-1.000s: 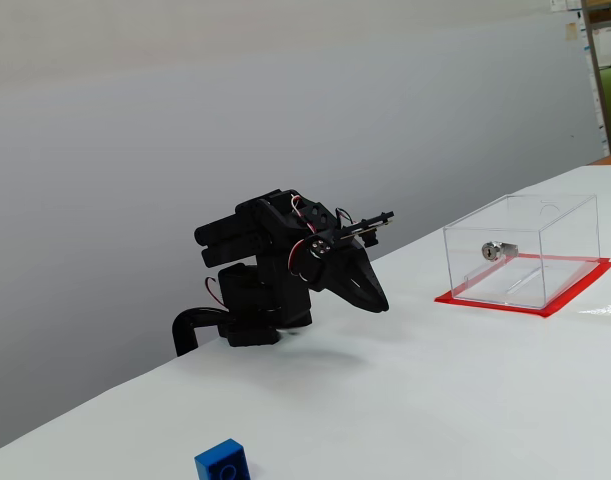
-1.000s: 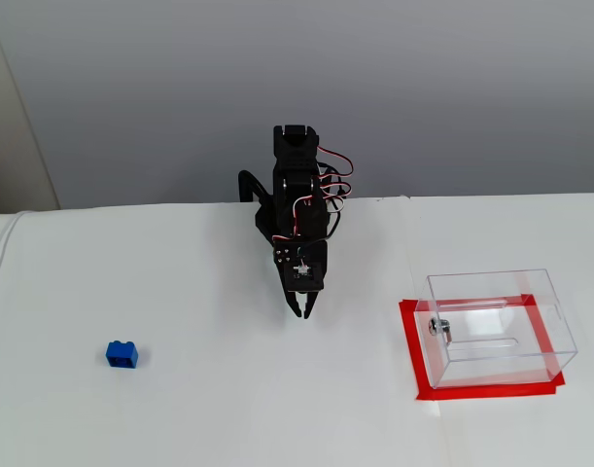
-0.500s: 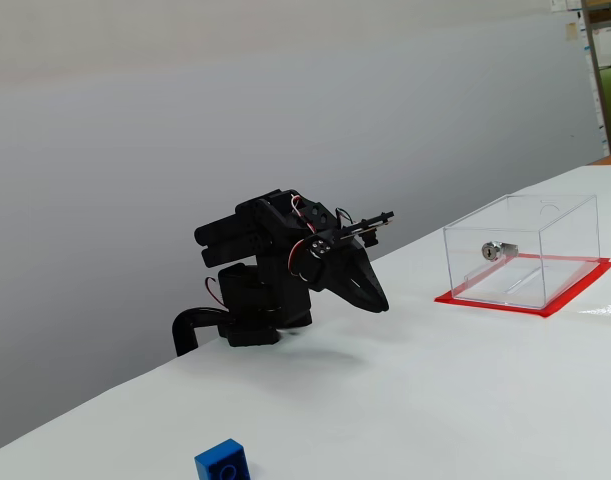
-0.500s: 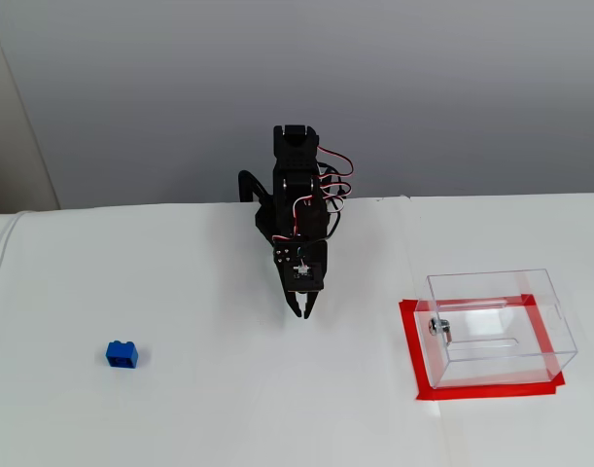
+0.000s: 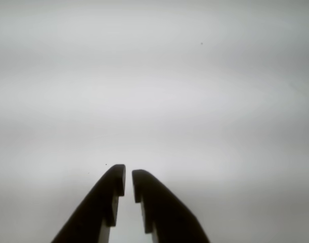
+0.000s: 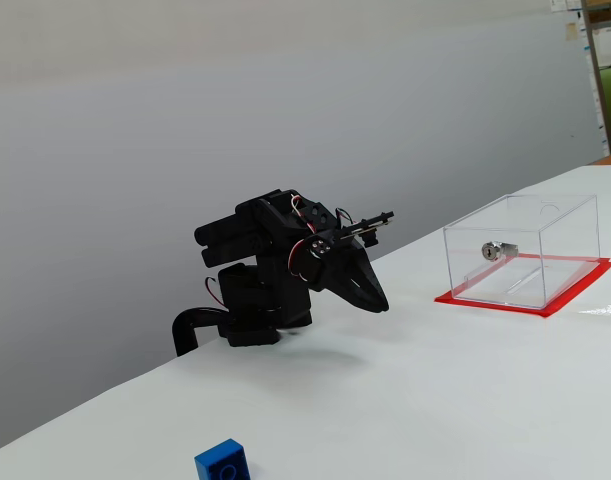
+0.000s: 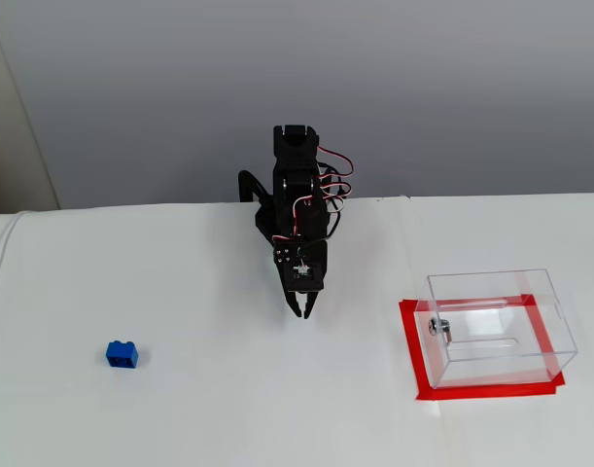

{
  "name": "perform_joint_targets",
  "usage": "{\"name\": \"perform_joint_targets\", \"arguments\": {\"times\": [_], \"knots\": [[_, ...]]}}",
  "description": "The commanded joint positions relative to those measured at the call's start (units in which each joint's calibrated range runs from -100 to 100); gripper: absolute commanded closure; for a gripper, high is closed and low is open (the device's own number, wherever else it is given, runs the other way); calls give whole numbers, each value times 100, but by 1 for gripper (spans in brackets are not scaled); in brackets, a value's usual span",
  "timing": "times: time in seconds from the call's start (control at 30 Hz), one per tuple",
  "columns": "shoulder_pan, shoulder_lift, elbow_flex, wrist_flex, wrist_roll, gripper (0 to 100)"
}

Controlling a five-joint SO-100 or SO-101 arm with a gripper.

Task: Pick the blue lego brick and place it into the transparent box

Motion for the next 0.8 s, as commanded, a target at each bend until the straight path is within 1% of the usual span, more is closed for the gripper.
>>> {"name": "perform_joint_targets", "arguments": {"times": [0.0, 0.13, 0.27, 0.53, 0.63, 0.77], "knots": [[64, -84, 51, 2, 9, 98], [57, -84, 23, 2, 9, 98], [-39, -76, -374, 29, 3, 98], [-705, 51, -1260, 72, 9, 99], [-749, 518, -1703, 20, 3, 99], [-749, 1808, -2617, 20, 3, 99]]}}
